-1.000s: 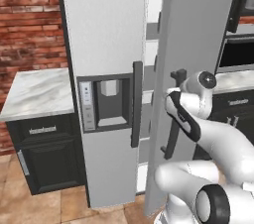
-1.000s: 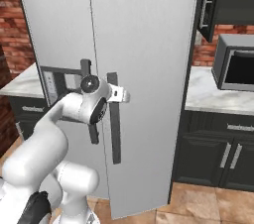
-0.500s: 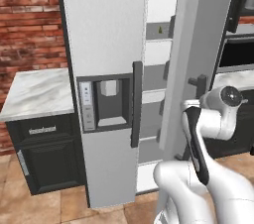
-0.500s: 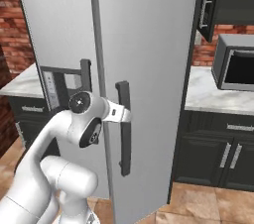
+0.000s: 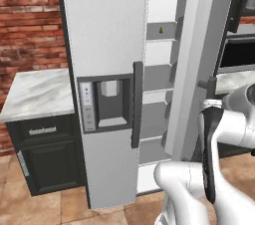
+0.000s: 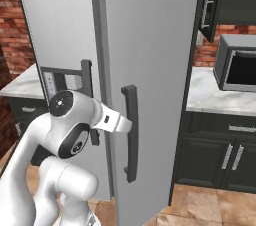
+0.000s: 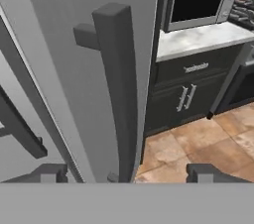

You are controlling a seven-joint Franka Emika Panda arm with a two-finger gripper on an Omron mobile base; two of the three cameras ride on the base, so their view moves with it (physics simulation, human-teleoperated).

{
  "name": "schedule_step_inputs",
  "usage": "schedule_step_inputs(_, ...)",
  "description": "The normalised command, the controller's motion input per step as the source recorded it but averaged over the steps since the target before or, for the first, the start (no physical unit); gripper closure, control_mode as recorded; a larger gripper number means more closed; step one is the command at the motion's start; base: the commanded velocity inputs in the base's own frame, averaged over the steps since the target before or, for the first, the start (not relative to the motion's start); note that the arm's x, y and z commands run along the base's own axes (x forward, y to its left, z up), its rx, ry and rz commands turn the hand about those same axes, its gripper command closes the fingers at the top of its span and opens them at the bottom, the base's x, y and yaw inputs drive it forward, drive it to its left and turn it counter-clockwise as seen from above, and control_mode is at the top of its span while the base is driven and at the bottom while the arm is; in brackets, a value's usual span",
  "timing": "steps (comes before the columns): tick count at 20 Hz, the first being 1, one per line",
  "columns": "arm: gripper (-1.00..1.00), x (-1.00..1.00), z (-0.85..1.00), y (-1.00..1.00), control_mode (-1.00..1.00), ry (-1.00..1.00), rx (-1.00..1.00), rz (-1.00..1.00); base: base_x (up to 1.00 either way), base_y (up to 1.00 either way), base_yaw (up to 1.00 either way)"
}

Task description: There is a bowl on the dining counter. Grab a lemon wedge from the fridge and place it in the bowl. Then get the liquor bottle and glass cup from the cabinet and place them next to the bowl.

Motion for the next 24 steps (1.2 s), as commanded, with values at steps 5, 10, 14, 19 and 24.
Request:
schedule_step_inputs(5, -1.0, -0.93, 0.55, 0.39, -1.0, -0.02, -0.1, -0.01, 0.0, 0.0, 0.0)
schedule_step_inputs(10, -1.0, -0.39, 0.55, 0.84, -1.0, 0.0, -0.18, 0.0, 0.0, 0.0, 0.0)
schedule_step_inputs(14, -1.0, -0.01, 0.54, 0.97, -1.0, 0.05, -0.22, 0.0, 0.0, 0.0, 0.0)
schedule_step_inputs(19, -1.0, 0.46, 0.47, 0.88, -1.0, 0.11, -0.18, 0.04, 0.0, 0.0, 0.0)
schedule_step_inputs(24, -1.0, 0.92, 0.38, 0.17, -1.0, 0.15, -0.07, 0.01, 0.0, 0.0, 0.0)
